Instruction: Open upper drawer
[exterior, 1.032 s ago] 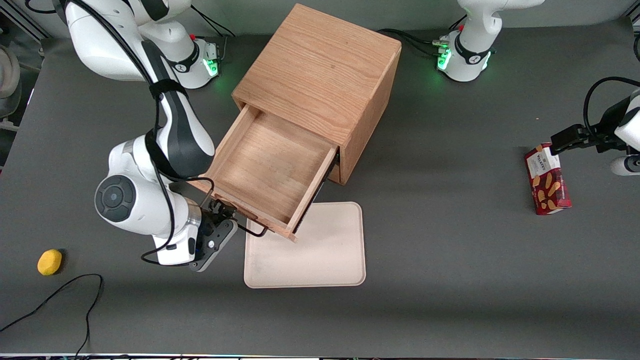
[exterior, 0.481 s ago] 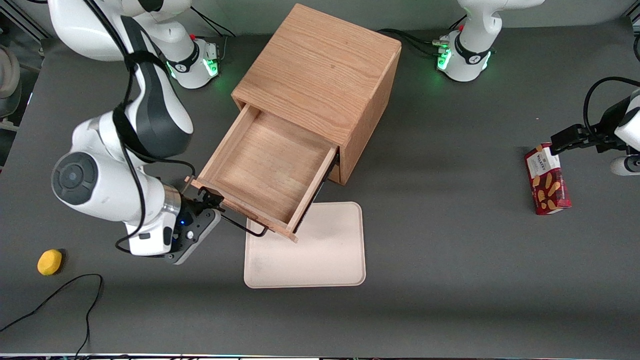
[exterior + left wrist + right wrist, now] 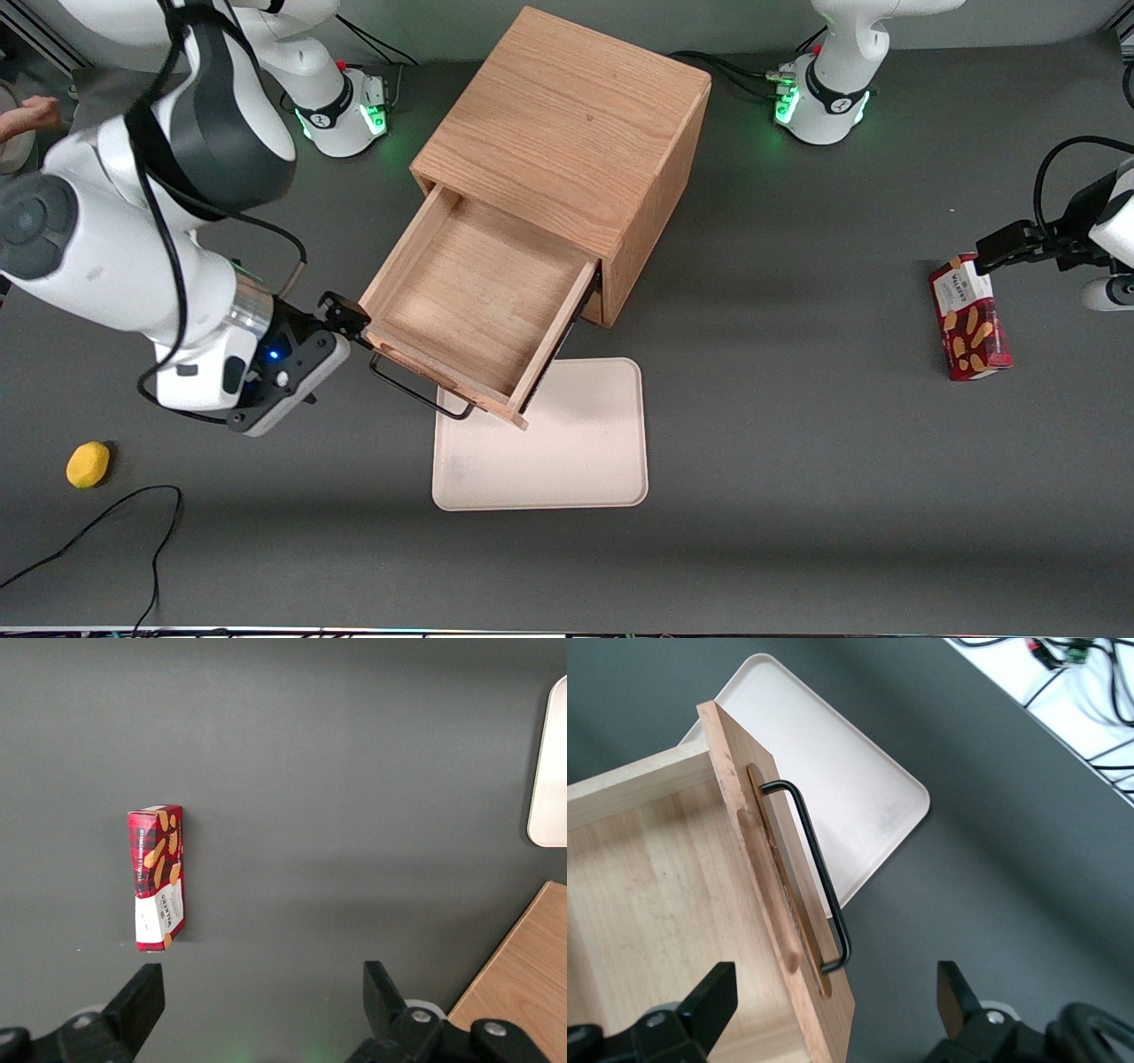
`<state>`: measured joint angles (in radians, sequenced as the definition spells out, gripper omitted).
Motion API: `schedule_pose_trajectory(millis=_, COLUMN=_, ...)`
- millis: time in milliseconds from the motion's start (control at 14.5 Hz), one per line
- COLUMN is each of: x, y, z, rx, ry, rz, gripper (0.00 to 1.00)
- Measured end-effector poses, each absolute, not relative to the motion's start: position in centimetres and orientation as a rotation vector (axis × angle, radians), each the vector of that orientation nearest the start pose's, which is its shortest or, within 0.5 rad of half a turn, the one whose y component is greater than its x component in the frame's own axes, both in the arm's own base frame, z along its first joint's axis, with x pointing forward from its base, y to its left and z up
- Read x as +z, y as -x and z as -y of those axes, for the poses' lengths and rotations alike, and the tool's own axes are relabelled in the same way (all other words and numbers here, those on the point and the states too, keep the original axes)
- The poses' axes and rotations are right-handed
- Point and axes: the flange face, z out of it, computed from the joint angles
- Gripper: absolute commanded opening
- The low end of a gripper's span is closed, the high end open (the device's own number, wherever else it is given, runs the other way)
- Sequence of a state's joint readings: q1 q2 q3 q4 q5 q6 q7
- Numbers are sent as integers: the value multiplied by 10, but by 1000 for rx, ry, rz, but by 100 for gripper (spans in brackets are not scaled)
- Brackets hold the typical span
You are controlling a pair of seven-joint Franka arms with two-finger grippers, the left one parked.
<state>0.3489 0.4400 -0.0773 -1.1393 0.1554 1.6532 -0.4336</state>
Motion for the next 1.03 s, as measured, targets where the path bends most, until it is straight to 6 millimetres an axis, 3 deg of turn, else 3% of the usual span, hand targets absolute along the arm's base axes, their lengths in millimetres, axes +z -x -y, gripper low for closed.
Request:
schedule_pose_trajectory(millis=344, x=609, y=-628, z=-195, rx=-158, ry=2934, rz=765, gripper=100)
schedule_pose_trajectory(millis=619, x=629, y=-604, z=-176, rx=-153, ry=2998, rz=449, gripper=100)
schedule_pose_trajectory(millis=756, x=636, y=-593, z=-159, rx=-147, ry=3021, rz=308, gripper=100)
schedule_pose_trajectory(millis=1032, x=648, y=-572, z=-108, rx=-154, ry=3048, rz=178, gripper=100)
